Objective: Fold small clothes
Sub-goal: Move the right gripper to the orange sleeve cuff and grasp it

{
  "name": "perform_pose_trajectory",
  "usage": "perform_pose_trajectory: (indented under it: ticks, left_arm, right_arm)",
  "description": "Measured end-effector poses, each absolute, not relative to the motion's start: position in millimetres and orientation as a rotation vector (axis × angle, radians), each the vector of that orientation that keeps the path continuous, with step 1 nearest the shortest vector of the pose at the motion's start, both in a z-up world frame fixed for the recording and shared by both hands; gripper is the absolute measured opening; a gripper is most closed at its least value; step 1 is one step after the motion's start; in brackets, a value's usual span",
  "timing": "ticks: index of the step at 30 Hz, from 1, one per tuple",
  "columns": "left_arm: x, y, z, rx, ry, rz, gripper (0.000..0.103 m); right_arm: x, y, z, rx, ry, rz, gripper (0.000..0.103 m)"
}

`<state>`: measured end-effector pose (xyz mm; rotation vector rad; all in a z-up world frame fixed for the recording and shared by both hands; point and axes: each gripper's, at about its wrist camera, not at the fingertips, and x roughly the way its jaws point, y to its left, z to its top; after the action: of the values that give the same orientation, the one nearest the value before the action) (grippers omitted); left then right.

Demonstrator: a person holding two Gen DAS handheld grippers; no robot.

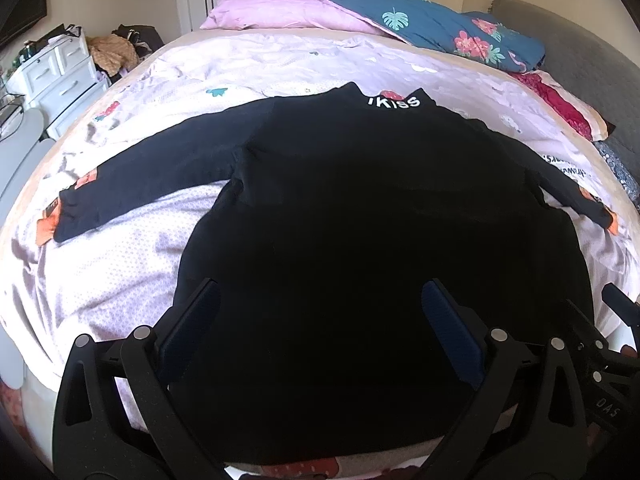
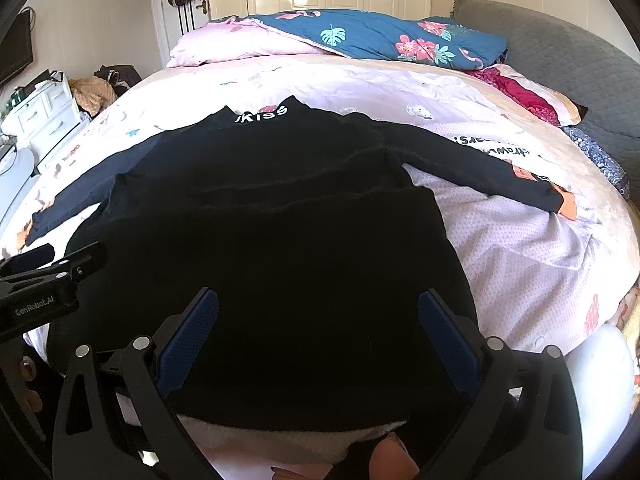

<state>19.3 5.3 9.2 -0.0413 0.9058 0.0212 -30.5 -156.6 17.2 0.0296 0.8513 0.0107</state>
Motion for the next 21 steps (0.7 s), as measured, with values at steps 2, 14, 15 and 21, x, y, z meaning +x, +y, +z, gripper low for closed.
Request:
perform_pose_trajectory:
  ticks: [2, 14, 15, 21]
  left_arm:
    - [25.0, 6.2, 10.7, -0.042, 0.906, 0.024, 0.094]
    - [70.1, 6.1, 15.0, -0.054, 0.944, 0.050, 0.094]
    - [73.7, 5.1, 15.8, -0.053, 0.944, 0.049, 0.094]
    - [98.2, -2.4, 19.0, -0.053, 0.954, 0.040, 0.094]
  right_arm:
    - [-24.6, -156.8, 18.2, 0.030, 0.853, 0.010, 0.099]
    - [16.3, -177.7, 22.7, 0.084, 0.871, -0.021, 0.099]
    - [20.5, -179.7, 22.9, 0.088, 0.872, -0.023, 0.099]
    - [48.4, -198.5, 25.2, 0.119, 0.876, -0.064, 0.099]
